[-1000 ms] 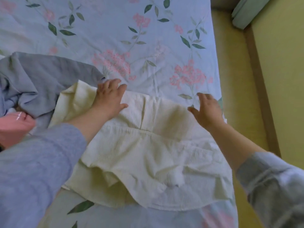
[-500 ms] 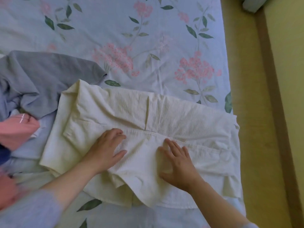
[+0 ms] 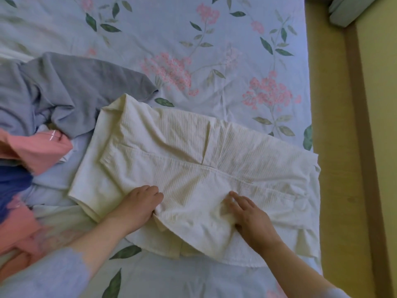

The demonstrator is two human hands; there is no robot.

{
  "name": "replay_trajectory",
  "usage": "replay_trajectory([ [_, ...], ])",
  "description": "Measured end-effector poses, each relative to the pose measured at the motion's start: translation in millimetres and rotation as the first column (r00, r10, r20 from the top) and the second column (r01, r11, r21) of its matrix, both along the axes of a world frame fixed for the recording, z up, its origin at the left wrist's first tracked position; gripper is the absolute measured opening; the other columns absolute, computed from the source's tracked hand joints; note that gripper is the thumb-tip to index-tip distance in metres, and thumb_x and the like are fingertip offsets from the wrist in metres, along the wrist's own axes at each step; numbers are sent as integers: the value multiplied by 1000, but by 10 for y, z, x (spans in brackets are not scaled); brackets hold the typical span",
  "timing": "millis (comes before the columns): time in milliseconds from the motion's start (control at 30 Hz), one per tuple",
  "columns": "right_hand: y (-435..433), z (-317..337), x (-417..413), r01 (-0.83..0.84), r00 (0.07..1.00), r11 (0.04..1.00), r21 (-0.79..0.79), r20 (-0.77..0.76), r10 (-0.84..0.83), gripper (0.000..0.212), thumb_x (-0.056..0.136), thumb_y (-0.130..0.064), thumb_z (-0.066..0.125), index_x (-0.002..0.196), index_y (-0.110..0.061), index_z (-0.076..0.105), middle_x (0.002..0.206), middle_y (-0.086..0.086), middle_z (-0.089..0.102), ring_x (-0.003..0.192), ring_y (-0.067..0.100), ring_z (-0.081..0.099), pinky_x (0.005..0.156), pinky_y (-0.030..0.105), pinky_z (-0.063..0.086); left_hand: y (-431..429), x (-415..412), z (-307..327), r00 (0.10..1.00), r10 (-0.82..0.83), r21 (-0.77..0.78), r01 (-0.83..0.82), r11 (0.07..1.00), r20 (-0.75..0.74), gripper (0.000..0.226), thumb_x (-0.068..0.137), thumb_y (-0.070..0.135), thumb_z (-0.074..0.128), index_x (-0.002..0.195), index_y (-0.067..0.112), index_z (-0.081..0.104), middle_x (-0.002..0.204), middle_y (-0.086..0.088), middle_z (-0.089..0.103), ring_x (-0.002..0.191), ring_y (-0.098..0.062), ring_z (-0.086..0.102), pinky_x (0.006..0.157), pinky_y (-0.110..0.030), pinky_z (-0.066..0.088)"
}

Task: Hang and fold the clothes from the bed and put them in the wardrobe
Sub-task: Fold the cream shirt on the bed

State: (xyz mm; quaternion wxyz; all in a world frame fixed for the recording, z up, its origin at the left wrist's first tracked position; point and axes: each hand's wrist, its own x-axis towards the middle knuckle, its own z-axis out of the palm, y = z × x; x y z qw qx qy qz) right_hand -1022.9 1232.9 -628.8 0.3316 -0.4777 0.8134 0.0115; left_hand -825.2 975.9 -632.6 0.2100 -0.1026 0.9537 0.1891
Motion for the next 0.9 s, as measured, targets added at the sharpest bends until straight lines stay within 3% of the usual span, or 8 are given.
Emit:
replay_trajectory([
  [100,-70,21,-27,29,1000,995,-97,-5,-29,35,94,-9,53,126,-17,64,149,-4,46,129,20,53,101,31,47,-40,29,-70,993,28,30,-32,999,113,15,84,6,50,95,15,55,94,5,45,86,-15,45,69,-26,33],
  [233,220,47,95,39,999,990,-135,35,-35,30,77,-1,69,102,-15,77,123,0,69,109,23,67,90,34,56,30,238,-32,985,-42,148,17,989,165,10,84,17,51,84,25,45,87,11,40,79,-8,39,61,-22,25],
  [300,329,76,207,37,999,995,-89,41,-33,32,80,-5,67,108,-18,74,129,-4,65,114,21,64,93,31,53,178,353,-15,979,-43,135,16,991,200,9,85,16,49,90,24,48,93,9,41,85,-9,40,65,-22,28],
  [467,199,151,297,3,994,990,140,107,-18,67,86,-14,49,150,-26,30,160,-7,19,148,16,15,118,33,22,217,402,64,977,189,160,-203,966,99,29,85,13,49,112,24,54,111,10,43,105,-10,40,89,-21,36],
  [533,88,219,286,71,988,990,123,130,-87,69,84,-11,47,150,-27,32,159,-6,23,148,14,15,120,34,19,134,373,139,902,429,184,-414,892,-52,21,85,12,54,103,20,60,102,8,50,99,-11,49,84,-24,42],
  [667,-148,396,299,178,973,983,-42,158,-169,59,89,-16,49,147,-25,43,154,-6,37,144,13,27,116,29,26,-82,290,244,567,802,259,-759,597,-188,7,86,13,62,94,12,62,93,-1,57,86,-20,57,77,-33,47],
  [800,-710,514,293,195,971,960,-199,178,-161,50,94,-19,50,144,-21,47,148,-4,45,136,13,39,111,27,34,-553,10,339,373,914,301,-863,405,-159,25,92,33,56,93,9,62,94,-4,60,85,-21,55,74,-30,40],
  [900,-1152,520,339,219,966,941,-260,193,-171,47,95,-19,50,142,-19,49,144,-2,49,130,14,47,105,27,39,-847,-121,303,363,925,257,-888,381,-114,44,93,50,49,93,8,62,92,-4,62,88,-24,56,74,-32,39],
])
